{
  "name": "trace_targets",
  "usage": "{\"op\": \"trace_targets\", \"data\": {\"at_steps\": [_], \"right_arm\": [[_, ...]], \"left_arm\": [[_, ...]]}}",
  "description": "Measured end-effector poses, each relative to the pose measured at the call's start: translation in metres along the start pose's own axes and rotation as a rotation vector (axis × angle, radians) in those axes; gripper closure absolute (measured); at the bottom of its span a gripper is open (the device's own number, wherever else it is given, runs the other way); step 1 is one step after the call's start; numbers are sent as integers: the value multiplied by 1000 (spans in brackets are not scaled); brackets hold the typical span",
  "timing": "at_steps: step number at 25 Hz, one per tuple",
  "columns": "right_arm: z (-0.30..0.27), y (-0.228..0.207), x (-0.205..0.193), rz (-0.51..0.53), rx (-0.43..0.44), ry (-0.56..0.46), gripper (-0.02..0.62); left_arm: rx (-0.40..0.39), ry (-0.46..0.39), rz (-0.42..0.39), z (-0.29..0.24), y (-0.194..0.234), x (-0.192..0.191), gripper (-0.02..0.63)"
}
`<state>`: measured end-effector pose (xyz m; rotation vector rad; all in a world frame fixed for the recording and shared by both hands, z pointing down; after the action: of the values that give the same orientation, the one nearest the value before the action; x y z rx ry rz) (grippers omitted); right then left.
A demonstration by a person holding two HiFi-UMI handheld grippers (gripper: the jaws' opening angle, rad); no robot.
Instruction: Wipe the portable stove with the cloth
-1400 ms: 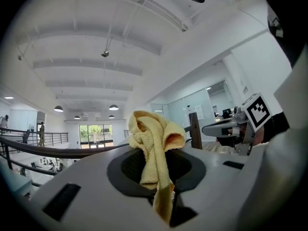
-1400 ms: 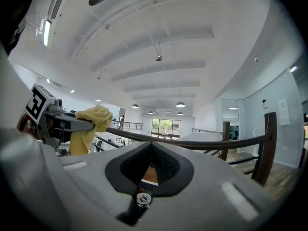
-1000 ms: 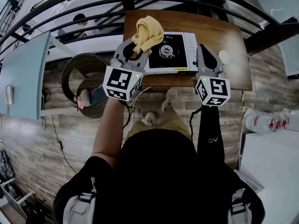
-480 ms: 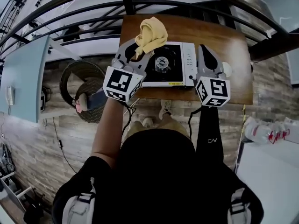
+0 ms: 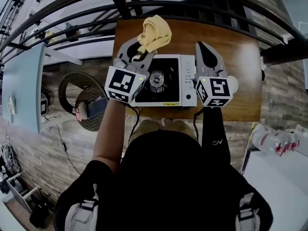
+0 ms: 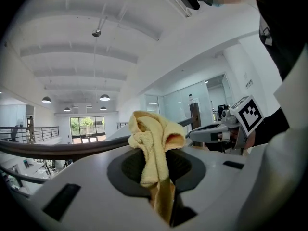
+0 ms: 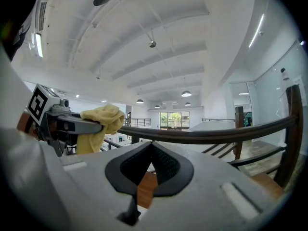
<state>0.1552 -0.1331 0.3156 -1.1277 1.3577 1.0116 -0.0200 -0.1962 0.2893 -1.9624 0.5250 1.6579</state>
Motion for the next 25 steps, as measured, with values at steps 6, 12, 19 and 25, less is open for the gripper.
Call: {"op": "trace_targets", "data": {"at_steps": [6, 12, 19, 25], "right_arm": [[-40, -30, -11, -27, 17, 1, 594], [-56, -55, -16, -61, -27, 6, 594], [-52, -70, -43, -102, -76, 53, 594], [-32, -83, -66, -123, -134, 100, 594]], "left_arm": [[-10, 51, -20, -43, 13, -19, 532], [-110, 153, -129, -84, 17, -42, 532], [-456, 387, -665, -154, -8, -114, 534], [-749, 479, -933, -204, -56, -182, 535]]}}
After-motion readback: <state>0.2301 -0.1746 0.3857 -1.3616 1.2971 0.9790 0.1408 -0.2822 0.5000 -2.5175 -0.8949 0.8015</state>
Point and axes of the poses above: the fingertips, and each gripper's own axes: z backward along the fingers, y to its left, x out of its top, the point moved 5 cm from there along z, backward along the fingers, and after that the axes turned 4 degrees about x, right-handed, at the moved point
